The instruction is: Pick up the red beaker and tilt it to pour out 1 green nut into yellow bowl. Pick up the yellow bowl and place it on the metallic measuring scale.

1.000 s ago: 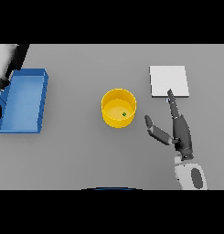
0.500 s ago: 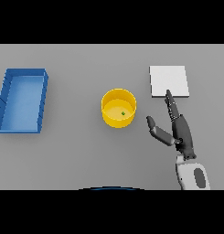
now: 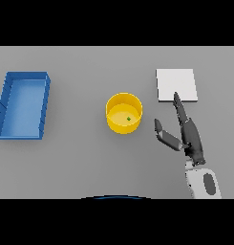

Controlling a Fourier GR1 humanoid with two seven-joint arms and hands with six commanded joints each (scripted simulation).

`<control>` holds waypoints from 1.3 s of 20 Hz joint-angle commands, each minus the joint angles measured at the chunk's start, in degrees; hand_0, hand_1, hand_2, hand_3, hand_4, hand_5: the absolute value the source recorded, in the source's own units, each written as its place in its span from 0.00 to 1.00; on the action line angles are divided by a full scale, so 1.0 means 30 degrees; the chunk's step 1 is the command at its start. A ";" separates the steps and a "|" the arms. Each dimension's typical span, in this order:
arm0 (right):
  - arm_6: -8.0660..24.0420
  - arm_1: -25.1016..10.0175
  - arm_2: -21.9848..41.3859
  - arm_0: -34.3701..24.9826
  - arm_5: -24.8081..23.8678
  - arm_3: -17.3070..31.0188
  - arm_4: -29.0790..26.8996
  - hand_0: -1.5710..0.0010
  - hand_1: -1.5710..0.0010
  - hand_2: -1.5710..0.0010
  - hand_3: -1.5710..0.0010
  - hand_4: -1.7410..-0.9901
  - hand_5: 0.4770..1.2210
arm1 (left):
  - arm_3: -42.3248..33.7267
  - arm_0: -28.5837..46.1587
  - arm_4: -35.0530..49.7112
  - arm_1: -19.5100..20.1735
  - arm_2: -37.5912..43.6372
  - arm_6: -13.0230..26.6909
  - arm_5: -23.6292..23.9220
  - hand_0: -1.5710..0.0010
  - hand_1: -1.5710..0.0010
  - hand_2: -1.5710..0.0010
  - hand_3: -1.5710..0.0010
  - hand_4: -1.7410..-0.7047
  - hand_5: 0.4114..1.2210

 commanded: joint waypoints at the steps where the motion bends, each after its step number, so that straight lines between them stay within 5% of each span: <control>1: -0.0179 0.0045 0.0106 0.0158 0.0011 -0.0016 0.0072 1.00 1.00 1.00 1.00 0.71 0.31 | -0.0849 0.0916 0.0411 0.0073 -0.0003 0.0078 0.0335 0.00 0.00 0.00 0.12 0.00 1.00; 7: -0.0006 0.0207 0.0023 0.0070 -0.0260 0.0048 0.0108 1.00 1.00 1.00 1.00 0.74 0.28 | -0.8970 0.6386 0.2336 0.1189 -0.1244 0.3524 0.3178 0.00 0.00 0.00 0.12 0.00 1.00; 11: -0.0017 0.0143 -0.0077 0.0018 -0.0154 0.0301 -0.0031 1.00 1.00 1.00 1.00 0.76 0.27 | -1.4000 0.8926 0.3690 0.2693 -0.2402 0.6238 0.3679 0.00 0.00 0.00 0.13 0.01 0.67; 12: -0.0083 0.0261 0.0031 0.0072 -0.0270 0.0266 0.0108 1.00 1.00 1.00 1.00 0.77 0.27 | -1.4984 0.9151 0.3925 0.3171 -0.2797 0.6675 0.3288 0.00 0.00 0.00 0.10 0.08 0.59; 14: -0.0156 0.0212 0.0096 0.0100 -0.0309 0.0093 0.0221 1.00 1.00 1.00 1.00 0.77 0.26 | -1.6788 1.0006 0.4322 0.4165 -0.3285 0.6207 0.2144 0.00 0.02 0.05 0.21 0.41 0.45; 15: 0.0071 0.0188 0.0022 -0.0059 -0.0262 0.0257 0.0141 1.00 1.00 1.00 1.00 0.78 0.26 | -1.7345 1.0158 0.4360 0.4557 -0.3441 0.5808 0.1476 0.05 0.12 0.17 0.30 0.57 0.41; 16: -0.0060 0.0063 0.0022 -0.0020 -0.0126 0.0356 0.0115 1.00 1.00 1.00 1.00 0.77 0.26 | -1.7731 1.0435 0.4918 0.4686 -0.3287 0.5139 0.0545 0.20 0.30 0.33 0.44 0.69 0.37; 19: -0.0165 -0.0097 -0.0129 0.0039 -0.0019 0.0017 -0.0173 1.00 1.00 1.00 1.00 0.79 0.27 | -1.8333 1.1029 0.5474 0.5433 -0.3291 0.4980 -0.0947 0.59 0.64 0.66 0.71 0.89 0.32; 22: 0.0003 -0.0073 -0.0105 -0.0153 0.0049 0.0219 -0.0174 1.00 1.00 1.00 1.00 0.79 0.28 | -1.7817 1.0694 0.4455 0.5221 -0.4069 0.5009 -0.1249 0.79 0.82 0.82 0.85 0.96 0.29; 26: -0.0094 -0.0048 0.0096 0.0227 -0.0040 -0.0019 0.0124 1.00 1.00 1.00 1.00 0.76 0.28 | -1.6759 1.0311 0.3710 0.4702 -0.4181 0.4582 -0.0595 0.91 0.92 0.93 0.94 0.99 0.29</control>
